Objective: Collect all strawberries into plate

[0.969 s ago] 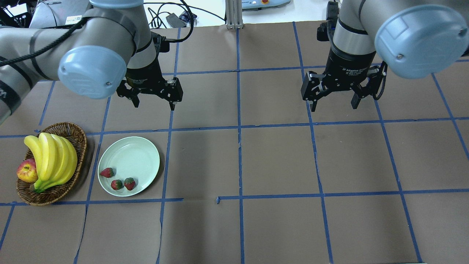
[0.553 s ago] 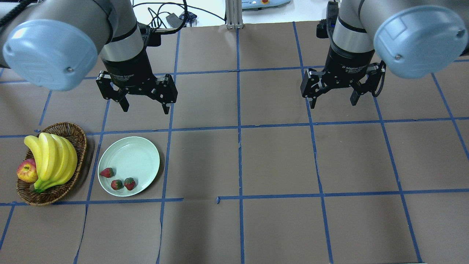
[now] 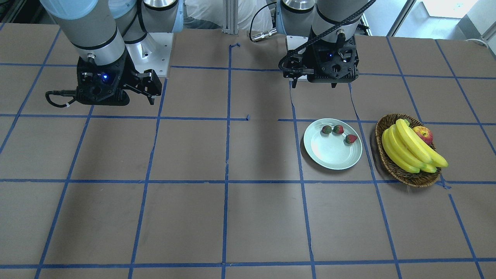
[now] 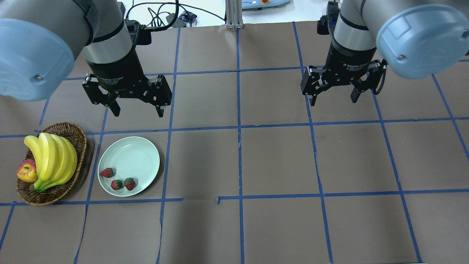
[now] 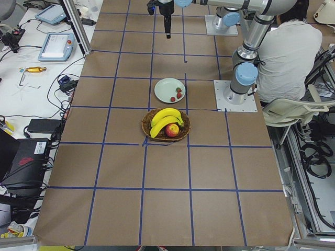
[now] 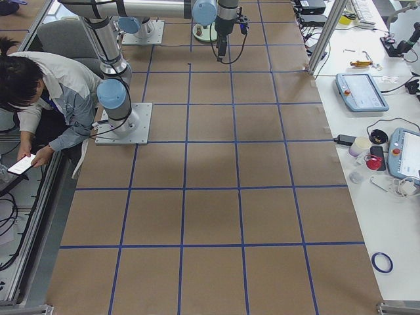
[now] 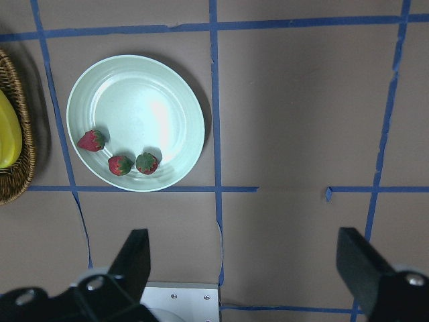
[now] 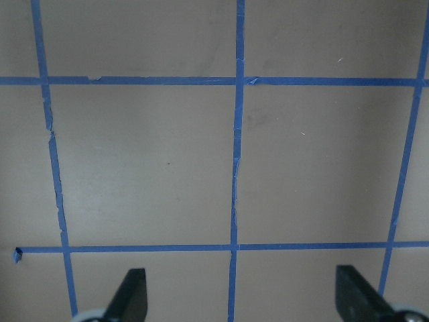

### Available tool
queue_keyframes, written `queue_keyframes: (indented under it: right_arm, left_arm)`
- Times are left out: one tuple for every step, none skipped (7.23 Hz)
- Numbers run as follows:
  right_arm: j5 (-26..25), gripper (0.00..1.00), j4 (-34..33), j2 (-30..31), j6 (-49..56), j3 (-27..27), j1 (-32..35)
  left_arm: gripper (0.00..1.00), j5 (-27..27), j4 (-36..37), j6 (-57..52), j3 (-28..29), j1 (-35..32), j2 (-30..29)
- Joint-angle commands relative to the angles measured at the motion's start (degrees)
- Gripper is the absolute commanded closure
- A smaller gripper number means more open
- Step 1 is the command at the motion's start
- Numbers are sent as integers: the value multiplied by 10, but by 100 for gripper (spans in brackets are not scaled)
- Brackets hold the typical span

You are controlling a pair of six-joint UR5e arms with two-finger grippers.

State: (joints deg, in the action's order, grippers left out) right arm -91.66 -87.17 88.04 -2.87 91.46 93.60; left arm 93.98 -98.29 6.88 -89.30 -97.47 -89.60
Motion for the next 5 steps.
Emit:
queue_keyframes:
  right_arm:
    - [4,0,5,7,1,-14,0]
    - [10,0,8,7,1,-21,2]
    - [11,0,8,6,1,-15,2]
    - [11,0,3,5,1,-15,2]
    - [10,0,4,3,1,-15,2]
  left_arm:
    - [0,-4,-2,-4,-1,4,-1]
    - [0,-11,4,-6,-2,4,-17]
    - [0,-25,16,-27,-13,4,-27]
    - [0,-25,48,-31,-30,4,-27]
    - [0,-26,56,-28,-35,3,-27]
